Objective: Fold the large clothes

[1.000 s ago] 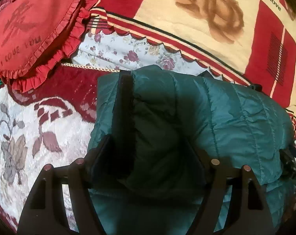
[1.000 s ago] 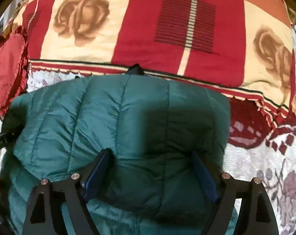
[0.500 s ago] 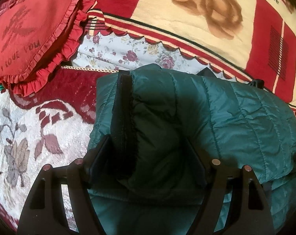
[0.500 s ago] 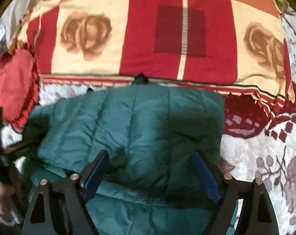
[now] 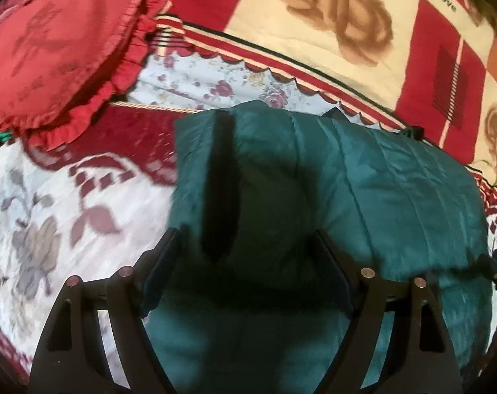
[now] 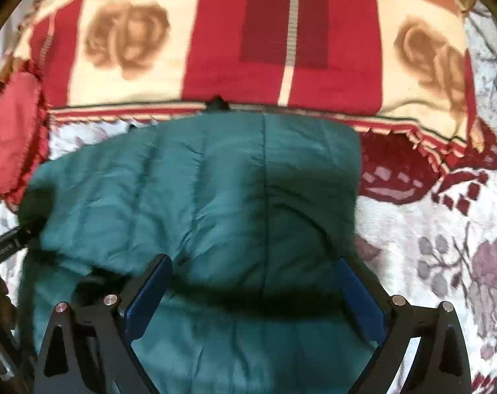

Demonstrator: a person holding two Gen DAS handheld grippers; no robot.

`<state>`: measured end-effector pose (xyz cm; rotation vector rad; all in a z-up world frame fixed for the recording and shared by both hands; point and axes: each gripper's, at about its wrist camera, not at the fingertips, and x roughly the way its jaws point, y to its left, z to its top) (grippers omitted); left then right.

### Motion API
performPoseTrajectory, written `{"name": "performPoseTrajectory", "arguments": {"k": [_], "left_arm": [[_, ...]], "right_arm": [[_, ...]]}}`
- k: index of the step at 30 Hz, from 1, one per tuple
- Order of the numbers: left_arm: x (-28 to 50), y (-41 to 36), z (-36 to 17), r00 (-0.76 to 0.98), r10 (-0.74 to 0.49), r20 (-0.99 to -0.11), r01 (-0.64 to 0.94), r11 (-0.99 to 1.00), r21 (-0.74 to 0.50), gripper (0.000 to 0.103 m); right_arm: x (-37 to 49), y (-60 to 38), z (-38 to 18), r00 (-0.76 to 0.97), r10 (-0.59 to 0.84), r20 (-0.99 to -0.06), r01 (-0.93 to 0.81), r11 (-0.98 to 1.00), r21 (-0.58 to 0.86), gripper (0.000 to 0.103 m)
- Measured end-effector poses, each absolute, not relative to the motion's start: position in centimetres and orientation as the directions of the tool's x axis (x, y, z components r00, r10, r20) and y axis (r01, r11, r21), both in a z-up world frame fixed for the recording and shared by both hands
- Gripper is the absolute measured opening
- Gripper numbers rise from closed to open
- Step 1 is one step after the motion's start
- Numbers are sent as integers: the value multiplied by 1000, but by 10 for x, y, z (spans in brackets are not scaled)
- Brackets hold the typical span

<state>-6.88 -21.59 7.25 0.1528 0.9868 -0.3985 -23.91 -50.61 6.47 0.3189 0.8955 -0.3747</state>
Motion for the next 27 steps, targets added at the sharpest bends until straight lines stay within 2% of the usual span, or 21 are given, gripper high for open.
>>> {"name": "performPoseTrajectory", "arguments": {"k": [9, 17, 27], "left_arm": [[-143, -158, 98, 504, -282, -816, 400, 914, -69, 81], [-209, -117, 100, 536, -283, -795, 413, 910, -46, 81], [-253, -105, 91, 542, -284, -791, 430, 902, -30, 81]], "right_arm": [[-324, -465, 93, 636, -133, -760, 408, 894, 185, 99], [-382, -446, 79, 627, -118, -770, 412, 889, 200, 99], [-433, -425, 62, 611, -149, -778, 422, 892, 161, 99]]}}
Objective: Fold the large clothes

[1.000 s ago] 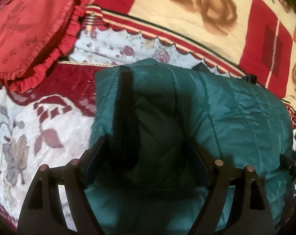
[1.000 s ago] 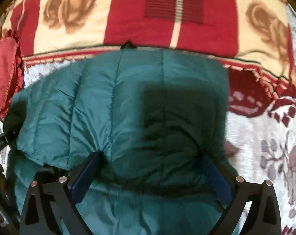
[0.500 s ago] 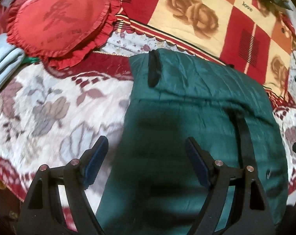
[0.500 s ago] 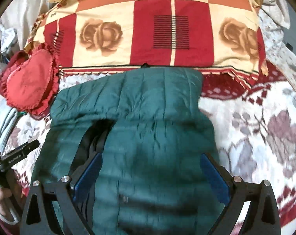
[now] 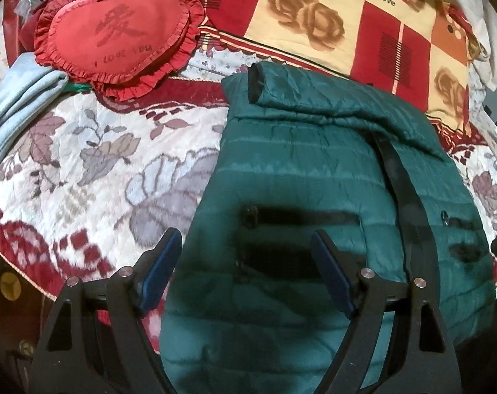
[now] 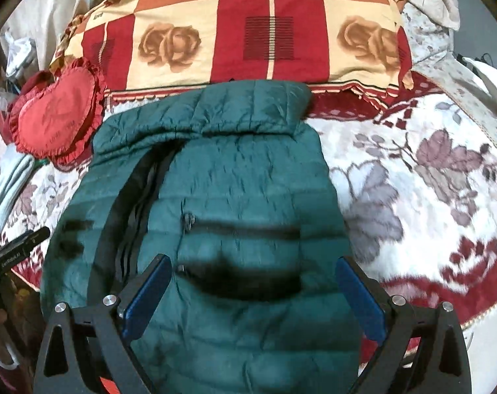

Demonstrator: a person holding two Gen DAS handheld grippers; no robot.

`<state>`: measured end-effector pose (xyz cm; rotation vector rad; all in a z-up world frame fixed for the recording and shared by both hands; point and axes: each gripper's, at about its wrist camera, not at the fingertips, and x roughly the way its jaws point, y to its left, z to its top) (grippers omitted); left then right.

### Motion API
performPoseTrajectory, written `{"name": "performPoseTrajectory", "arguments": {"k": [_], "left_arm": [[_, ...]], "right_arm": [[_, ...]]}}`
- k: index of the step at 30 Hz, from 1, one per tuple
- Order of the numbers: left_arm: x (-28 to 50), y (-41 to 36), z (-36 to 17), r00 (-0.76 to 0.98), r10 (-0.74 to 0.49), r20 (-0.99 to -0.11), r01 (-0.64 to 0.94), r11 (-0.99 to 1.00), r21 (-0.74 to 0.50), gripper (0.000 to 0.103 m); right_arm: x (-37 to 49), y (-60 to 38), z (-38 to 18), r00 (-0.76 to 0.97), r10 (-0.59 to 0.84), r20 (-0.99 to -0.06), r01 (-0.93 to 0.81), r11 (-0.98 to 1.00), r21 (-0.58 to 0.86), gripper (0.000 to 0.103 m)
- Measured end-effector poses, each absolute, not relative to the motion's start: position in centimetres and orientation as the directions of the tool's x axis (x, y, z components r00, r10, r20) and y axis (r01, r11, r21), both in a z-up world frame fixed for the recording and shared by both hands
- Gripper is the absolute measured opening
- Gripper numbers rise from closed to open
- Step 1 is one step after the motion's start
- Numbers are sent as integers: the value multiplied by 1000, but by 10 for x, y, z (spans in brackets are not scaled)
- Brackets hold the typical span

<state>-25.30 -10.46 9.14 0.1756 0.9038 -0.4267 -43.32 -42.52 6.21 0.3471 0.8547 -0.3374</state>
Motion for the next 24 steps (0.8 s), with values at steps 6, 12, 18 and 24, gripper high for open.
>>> {"name": "performPoseTrajectory", "arguments": {"k": [6, 12, 18, 24], "left_arm": [[-265, -100, 84, 535, -276, -799, 428, 903, -25, 81], [-272, -93, 80, 534, -268, -802, 415, 909, -28, 81], [-278, -87, 73, 526, -259, -810, 406, 914, -29, 81], [-287, -82, 70, 533, -254, -807, 402, 915, -23, 81]], "right_arm": [[-449, -417, 54, 607, -141, -782, 425, 889, 169, 99], [-458, -413, 43, 591, -130, -796, 432, 884, 177, 99], [-466, -412, 39, 586, -120, -801, 440, 877, 191, 99], [-472, -408, 38, 582, -114, -805, 440, 877, 194, 99]]}}
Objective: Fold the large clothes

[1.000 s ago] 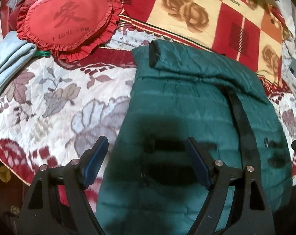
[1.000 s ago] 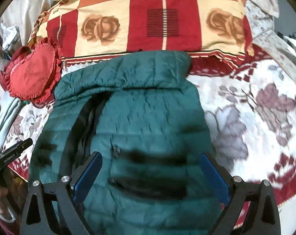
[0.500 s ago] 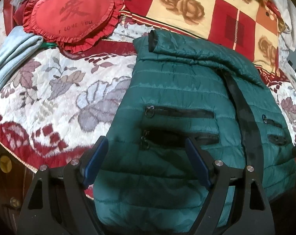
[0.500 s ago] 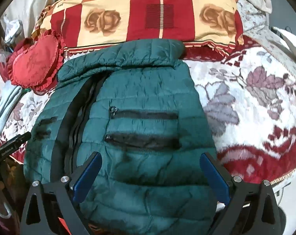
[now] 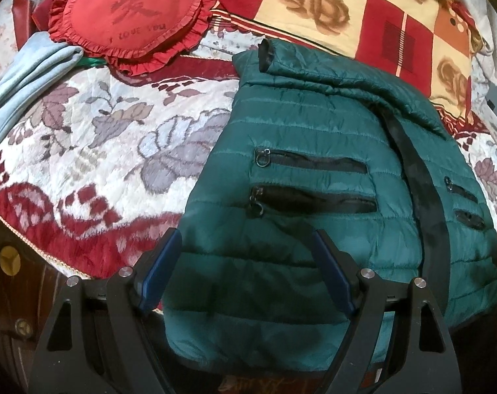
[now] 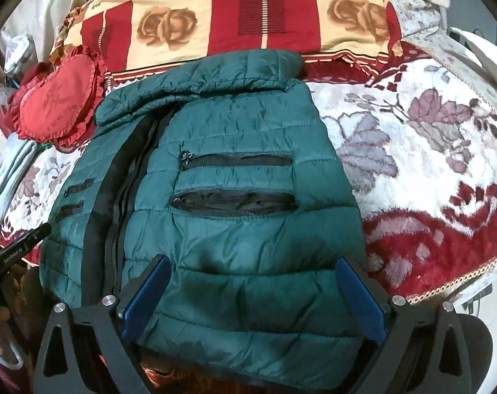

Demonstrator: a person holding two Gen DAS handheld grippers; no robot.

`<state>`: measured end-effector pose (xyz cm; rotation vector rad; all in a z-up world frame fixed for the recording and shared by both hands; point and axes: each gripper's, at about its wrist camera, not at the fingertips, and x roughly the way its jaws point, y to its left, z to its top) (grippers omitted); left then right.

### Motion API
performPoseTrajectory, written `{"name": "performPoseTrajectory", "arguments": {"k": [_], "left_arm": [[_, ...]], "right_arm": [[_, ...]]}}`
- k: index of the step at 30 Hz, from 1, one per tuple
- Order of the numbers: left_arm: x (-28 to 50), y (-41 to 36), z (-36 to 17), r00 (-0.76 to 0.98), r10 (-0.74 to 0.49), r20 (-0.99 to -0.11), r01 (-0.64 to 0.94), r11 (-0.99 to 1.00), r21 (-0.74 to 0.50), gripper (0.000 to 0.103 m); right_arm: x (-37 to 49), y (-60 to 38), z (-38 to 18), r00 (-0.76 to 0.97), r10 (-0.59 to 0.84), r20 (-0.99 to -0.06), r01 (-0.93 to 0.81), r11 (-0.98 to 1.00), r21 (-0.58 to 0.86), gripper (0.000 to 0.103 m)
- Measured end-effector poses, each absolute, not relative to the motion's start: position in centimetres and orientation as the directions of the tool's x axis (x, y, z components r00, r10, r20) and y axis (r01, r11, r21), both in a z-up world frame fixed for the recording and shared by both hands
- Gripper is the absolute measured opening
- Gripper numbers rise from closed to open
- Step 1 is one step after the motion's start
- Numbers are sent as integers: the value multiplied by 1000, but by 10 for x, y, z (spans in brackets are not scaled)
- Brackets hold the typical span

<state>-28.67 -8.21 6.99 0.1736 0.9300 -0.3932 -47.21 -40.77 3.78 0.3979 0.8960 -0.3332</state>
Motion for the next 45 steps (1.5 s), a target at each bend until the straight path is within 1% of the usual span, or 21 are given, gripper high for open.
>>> {"name": "performPoseTrajectory", "arguments": {"k": [12, 24, 27, 29, 32, 37, 42, 45], "left_arm": [[-308, -77, 65, 526, -257, -811, 429, 903, -8, 81], [-315, -67, 53, 496, -247, -832, 424, 905, -16, 81], [-310, -58, 53, 461, -275, -844, 420, 905, -65, 81], [-302, -47, 52, 415, -320, -852, 405, 903, -141, 81], [-294, -32, 51, 376, -363, -853, 376, 901, -218, 81], [-286, -24, 45, 350, -349, -869, 347, 910, -226, 81], [-274, -19, 40, 342, -353, -871, 320, 915, -245, 81], [-269, -25, 30, 270, -382, -884, 337, 897, -285, 81]], "right_arm": [[-480, -394, 35, 574, -104, -813, 419, 890, 182, 99], [-494, -400, 32, 556, -101, -825, 445, 874, 193, 99], [-499, -405, 30, 545, -107, -832, 460, 867, 190, 99], [-502, -409, 29, 535, -110, -838, 471, 862, 187, 99], [-507, -416, 28, 532, -111, -840, 488, 850, 196, 99], [-512, -431, 22, 528, -86, -845, 518, 821, 240, 99], [-507, -437, 18, 517, -71, -853, 512, 824, 242, 99], [-503, -439, 13, 520, -34, -853, 498, 823, 271, 99]]}}
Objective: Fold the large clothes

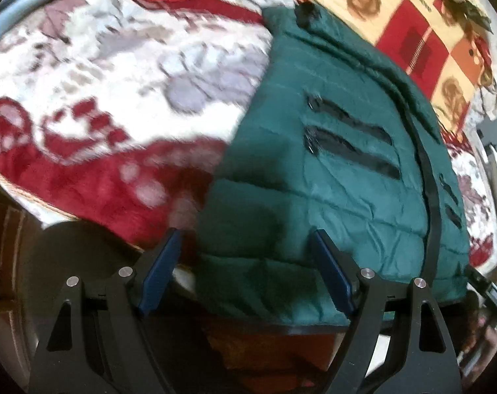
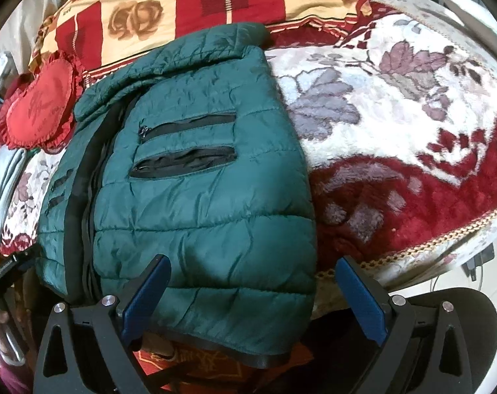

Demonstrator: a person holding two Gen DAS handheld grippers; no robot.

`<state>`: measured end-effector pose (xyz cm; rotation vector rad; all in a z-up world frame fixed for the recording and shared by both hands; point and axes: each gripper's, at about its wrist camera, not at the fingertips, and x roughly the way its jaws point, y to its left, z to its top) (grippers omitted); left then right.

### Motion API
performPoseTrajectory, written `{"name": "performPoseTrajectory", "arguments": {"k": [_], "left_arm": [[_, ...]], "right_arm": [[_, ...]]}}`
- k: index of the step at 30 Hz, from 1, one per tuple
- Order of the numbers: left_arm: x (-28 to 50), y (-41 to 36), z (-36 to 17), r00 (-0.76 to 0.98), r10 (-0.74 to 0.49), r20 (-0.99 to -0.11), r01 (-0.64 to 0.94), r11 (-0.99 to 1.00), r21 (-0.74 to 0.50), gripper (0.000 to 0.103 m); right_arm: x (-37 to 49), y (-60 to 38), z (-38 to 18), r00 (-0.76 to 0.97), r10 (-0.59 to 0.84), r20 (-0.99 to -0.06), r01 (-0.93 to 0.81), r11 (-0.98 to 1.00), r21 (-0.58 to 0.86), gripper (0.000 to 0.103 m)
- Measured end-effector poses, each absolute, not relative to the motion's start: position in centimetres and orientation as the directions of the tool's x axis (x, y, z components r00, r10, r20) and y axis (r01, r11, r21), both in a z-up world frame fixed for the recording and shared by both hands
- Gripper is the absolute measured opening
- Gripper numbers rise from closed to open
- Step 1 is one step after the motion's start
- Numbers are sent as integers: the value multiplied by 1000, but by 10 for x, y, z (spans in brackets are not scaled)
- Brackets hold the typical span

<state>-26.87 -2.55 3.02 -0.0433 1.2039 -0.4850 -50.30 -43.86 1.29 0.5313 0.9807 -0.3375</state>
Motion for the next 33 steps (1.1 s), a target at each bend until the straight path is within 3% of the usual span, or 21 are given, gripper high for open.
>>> {"name": "performPoseTrajectory", "arguments": {"k": [5, 9, 14, 16, 18, 19, 32, 33], "left_arm": [[-275, -36, 22, 239, -376, -895, 367, 889, -275, 81], [-277, -36, 23, 240, -374, -896, 390, 882, -264, 81], [-274, -36, 17, 235, -354, -905, 380, 891, -249, 81], [-276, -37, 18, 246, -346, -905, 392, 890, -234, 81], [-276, -42, 16, 248, -342, -906, 395, 890, -228, 81], [-275, -43, 15, 252, -343, -905, 390, 892, -229, 81], [-273, -36, 7, 189, -385, -903, 380, 877, -294, 81], [-274, -37, 9, 190, -391, -900, 388, 872, -297, 72]], "right_arm": [[-499, -436, 5, 529, 69, -846, 458, 816, 353, 98], [-498, -426, 13, 537, 83, -839, 392, 857, 335, 77], [-493, -421, 8, 502, 81, -861, 365, 882, 296, 62], [-496, -421, 13, 519, 90, -850, 344, 888, 304, 57], [-498, -422, 23, 558, 115, -822, 316, 886, 339, 43], [-497, -423, 26, 575, 125, -808, 306, 884, 354, 41], [-484, -421, 6, 528, 189, -828, 291, 876, 386, 42], [-484, -419, 8, 533, 179, -827, 281, 884, 372, 38]]}}
